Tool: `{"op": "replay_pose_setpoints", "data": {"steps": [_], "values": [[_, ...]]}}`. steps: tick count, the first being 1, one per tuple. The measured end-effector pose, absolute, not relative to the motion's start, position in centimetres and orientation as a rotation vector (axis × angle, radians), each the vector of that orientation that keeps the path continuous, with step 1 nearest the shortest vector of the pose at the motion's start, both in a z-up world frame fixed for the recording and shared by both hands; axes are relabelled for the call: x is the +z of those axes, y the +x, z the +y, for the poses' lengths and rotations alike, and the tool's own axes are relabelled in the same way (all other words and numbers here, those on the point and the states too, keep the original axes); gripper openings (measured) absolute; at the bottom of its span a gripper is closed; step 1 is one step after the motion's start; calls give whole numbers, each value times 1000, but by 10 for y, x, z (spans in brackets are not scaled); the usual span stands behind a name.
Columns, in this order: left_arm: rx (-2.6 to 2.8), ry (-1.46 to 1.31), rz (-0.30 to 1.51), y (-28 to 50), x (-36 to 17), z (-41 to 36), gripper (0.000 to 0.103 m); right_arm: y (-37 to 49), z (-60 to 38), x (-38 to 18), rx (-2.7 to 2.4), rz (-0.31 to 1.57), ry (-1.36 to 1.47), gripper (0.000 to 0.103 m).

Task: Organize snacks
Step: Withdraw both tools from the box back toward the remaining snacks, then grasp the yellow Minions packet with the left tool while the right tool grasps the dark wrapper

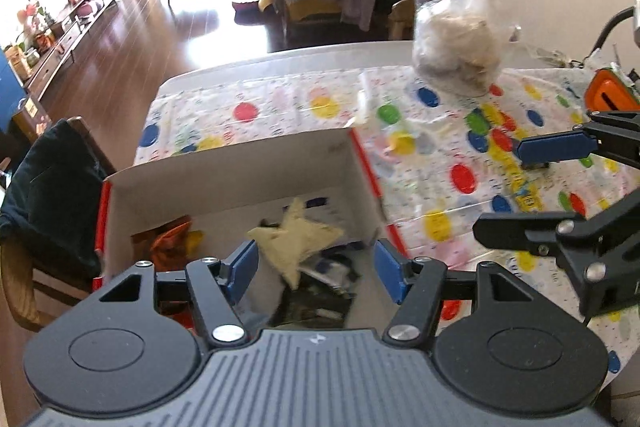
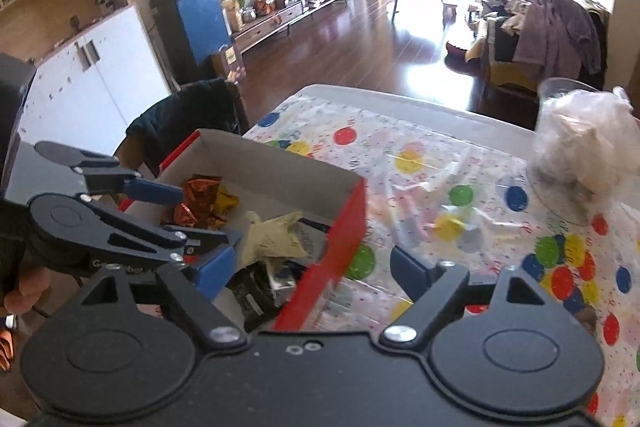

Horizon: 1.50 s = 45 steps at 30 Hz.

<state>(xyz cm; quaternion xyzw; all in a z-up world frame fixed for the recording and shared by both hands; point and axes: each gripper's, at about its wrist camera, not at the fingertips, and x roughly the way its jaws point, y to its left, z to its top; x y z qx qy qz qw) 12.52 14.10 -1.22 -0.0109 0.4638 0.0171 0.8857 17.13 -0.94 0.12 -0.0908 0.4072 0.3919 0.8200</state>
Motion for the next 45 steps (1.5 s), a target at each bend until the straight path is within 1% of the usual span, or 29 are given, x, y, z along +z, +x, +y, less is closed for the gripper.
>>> {"op": "replay_pose_setpoints", "data": {"steps": [2, 5, 6, 7, 9, 10, 12, 17, 21, 34, 45], "values": [[25, -15, 948, 126, -10, 129, 64, 175, -25, 3, 819, 865, -175, 85], [7, -16, 918, 128, -6, 112, 69, 179, -46, 4, 796, 860, -152, 85], [0, -16, 907, 129, -5, 106, 70, 180, -54, 4, 789, 859, -142, 86], [-5, -16, 900, 131, -5, 100, 70, 182, -63, 4, 780, 857, -131, 91], [-27, -18, 890, 135, -4, 87, 70, 184, -81, 4, 759, 846, -112, 95], [-39, -21, 884, 137, -5, 80, 70, 186, -89, 4, 749, 842, -106, 95], [-56, -21, 877, 142, -7, 65, 75, 190, -107, 2, 730, 847, -92, 95], [-104, -28, 864, 154, -14, 31, 76, 200, -148, -4, 688, 853, -78, 97], [-137, -35, 865, 166, -22, 5, 81, 207, -178, -12, 650, 865, -76, 103], [-158, -11, 921, 211, -63, -75, 82, 261, -256, -60, 535, 966, -115, 103], [-117, -57, 1050, 252, -110, -115, 82, 314, -264, -100, 535, 1043, -169, 102]]}}
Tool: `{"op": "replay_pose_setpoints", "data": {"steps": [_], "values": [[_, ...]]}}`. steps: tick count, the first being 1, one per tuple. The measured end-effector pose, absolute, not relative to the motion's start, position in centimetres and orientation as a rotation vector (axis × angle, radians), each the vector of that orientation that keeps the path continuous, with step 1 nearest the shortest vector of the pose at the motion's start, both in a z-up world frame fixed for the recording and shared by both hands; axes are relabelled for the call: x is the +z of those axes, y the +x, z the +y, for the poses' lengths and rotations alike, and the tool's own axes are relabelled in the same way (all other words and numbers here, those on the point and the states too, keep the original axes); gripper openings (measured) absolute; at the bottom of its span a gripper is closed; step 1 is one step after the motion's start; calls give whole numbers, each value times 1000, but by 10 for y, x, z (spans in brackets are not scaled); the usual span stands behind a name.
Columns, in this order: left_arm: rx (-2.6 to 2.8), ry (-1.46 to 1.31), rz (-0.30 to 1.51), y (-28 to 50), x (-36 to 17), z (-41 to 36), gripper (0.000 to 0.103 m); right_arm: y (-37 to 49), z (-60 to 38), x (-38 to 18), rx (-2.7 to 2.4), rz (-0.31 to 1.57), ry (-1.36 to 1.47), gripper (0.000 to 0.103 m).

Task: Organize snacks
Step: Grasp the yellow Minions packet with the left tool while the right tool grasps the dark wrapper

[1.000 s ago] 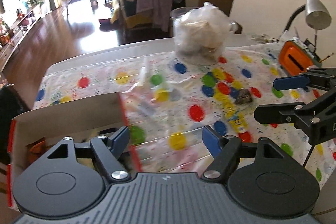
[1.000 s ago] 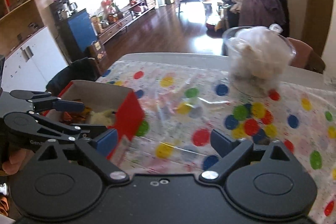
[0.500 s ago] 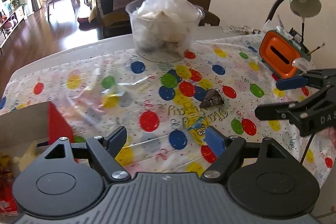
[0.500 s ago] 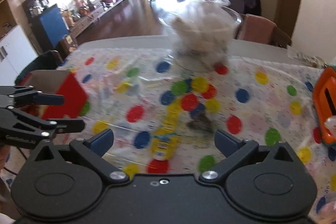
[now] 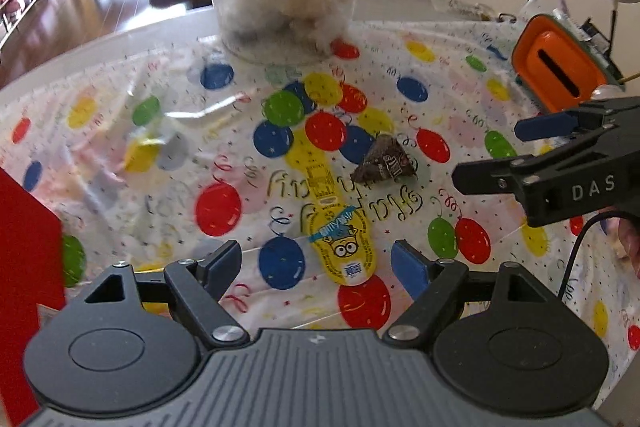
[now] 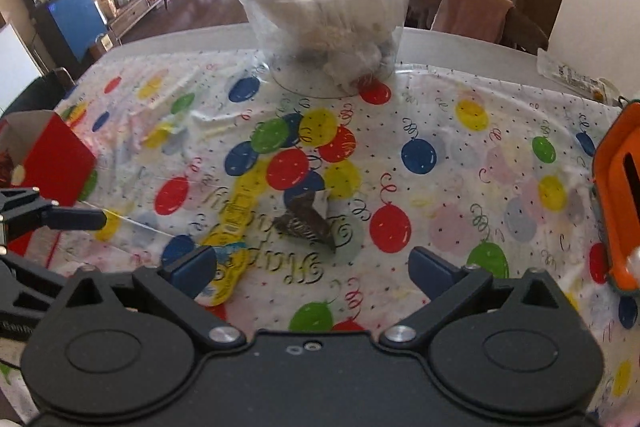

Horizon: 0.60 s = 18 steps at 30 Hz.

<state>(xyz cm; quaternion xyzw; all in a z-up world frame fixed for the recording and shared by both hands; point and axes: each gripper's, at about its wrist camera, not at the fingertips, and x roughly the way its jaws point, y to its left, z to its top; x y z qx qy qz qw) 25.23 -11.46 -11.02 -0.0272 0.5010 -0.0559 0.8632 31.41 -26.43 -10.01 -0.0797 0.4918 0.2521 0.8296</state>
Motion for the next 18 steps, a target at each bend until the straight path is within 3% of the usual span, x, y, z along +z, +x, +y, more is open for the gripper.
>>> {"op": "replay_pose_setpoints", "data": {"steps": [18], "values": [[-32, -63, 1187, 303, -166, -148, 82, 379, -228, -164, 583, 1153, -241, 94]]}}
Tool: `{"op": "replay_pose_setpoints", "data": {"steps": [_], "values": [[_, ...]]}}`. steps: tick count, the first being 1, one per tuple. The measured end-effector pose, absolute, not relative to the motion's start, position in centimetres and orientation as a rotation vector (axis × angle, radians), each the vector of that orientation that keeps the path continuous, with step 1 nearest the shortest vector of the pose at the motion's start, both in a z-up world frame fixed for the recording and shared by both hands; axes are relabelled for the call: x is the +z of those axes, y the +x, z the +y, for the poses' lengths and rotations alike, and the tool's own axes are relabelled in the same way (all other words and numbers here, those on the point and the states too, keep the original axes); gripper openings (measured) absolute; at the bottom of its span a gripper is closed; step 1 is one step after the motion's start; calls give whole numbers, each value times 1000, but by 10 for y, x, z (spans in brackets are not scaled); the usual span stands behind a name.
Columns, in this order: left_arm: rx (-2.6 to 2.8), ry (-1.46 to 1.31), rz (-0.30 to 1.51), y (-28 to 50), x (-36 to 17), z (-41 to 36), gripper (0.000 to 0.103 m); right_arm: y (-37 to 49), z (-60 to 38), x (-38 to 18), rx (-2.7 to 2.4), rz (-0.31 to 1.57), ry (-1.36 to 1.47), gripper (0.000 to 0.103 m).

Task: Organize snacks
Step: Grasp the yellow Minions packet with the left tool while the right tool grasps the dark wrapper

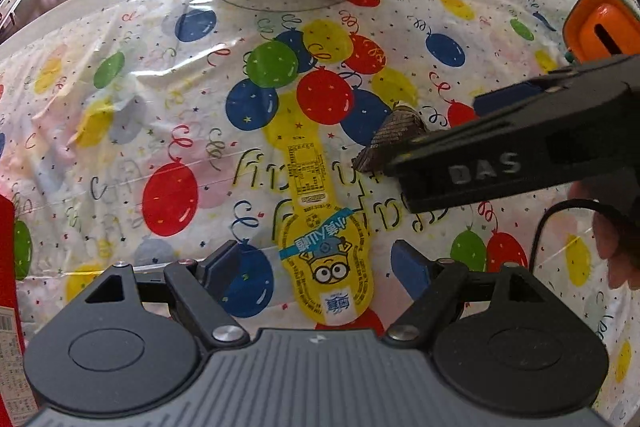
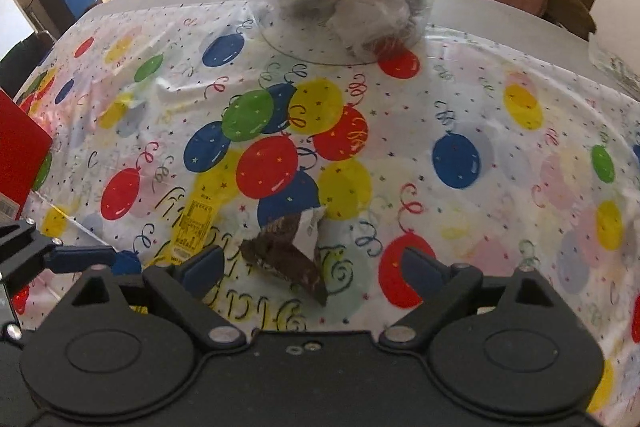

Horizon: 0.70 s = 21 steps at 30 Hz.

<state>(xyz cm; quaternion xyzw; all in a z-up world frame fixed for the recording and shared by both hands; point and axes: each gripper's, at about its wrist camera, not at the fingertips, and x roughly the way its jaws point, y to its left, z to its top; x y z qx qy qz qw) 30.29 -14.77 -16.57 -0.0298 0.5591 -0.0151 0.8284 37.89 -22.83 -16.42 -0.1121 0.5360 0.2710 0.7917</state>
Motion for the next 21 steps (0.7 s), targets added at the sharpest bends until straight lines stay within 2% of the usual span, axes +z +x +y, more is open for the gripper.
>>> {"op": "replay_pose_setpoints", "data": {"steps": [11, 13, 18, 21], "values": [[1, -62, 1195, 303, -178, -147, 79, 385, -213, -178, 612, 1164, -250, 79], [9, -44, 1190, 302, -178, -148, 74, 386, -212, -180, 615, 1167, -246, 75], [-1, -24, 1175, 300, -175, -150, 51, 383, -209, -179, 621, 1157, -256, 64], [-10, -11, 1175, 299, -175, -151, 51, 381, -210, -178, 615, 1146, -253, 54]]}}
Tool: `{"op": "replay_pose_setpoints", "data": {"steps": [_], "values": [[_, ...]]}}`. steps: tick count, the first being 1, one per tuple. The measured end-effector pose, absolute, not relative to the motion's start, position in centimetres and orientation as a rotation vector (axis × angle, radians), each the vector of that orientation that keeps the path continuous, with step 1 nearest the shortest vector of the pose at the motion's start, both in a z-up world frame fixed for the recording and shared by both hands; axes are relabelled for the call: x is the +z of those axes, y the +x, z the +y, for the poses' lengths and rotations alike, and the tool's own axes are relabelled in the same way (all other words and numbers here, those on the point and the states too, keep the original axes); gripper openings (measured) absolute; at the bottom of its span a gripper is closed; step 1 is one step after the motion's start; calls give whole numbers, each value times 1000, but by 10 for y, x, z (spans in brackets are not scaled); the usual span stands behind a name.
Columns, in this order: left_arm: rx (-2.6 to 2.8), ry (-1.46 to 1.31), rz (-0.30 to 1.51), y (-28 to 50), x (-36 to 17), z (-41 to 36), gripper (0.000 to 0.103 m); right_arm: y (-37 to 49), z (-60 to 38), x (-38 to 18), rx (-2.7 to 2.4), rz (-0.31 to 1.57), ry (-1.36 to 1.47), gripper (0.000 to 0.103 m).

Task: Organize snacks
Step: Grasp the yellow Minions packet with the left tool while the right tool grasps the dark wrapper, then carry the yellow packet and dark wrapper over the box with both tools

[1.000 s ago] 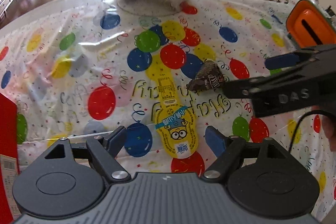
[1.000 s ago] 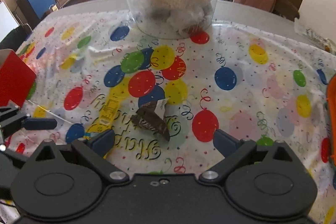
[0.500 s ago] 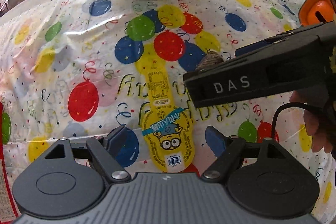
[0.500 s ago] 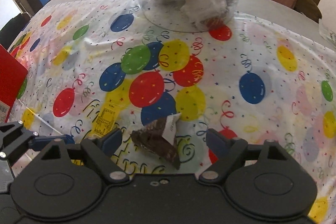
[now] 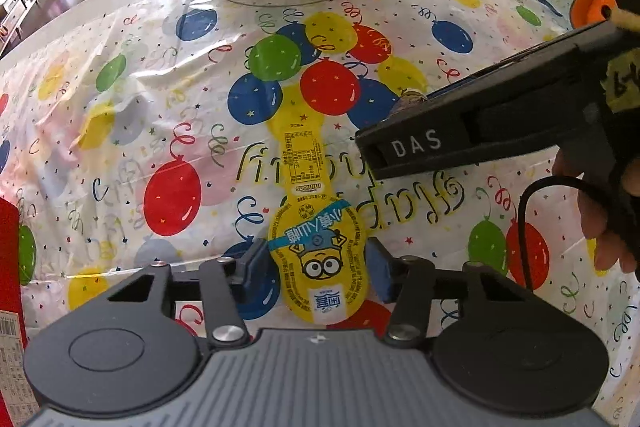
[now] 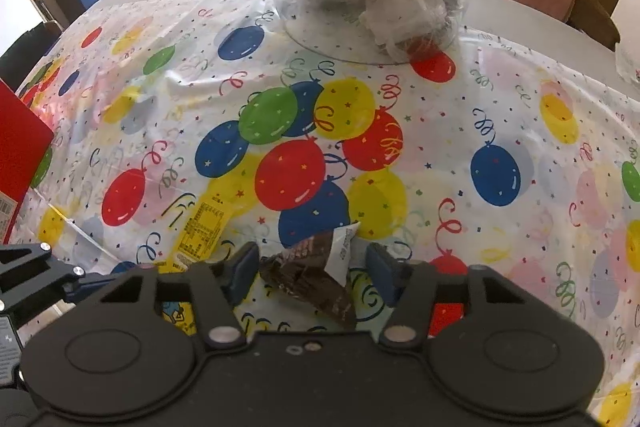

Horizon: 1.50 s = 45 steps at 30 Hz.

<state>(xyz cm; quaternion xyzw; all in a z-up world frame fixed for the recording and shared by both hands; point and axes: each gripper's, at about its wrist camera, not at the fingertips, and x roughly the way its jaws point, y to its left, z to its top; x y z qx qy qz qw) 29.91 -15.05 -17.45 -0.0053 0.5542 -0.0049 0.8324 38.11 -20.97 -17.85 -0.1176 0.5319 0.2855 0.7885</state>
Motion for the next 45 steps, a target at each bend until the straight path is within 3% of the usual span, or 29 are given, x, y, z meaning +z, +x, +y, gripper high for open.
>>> {"op": "replay_pose_setpoints", "data": {"steps": [10, 22, 45], "values": [[7, -49, 1180, 291, -172, -136, 51, 371, -214, -173, 598, 1111, -236, 33], [9, -60, 1144, 266, -148, -111, 51, 335, -219, -150, 603, 1092, -206, 31], [1, -150, 1051, 190, -58, -21, 51, 240, -182, -46, 689, 968, -145, 31]]}}
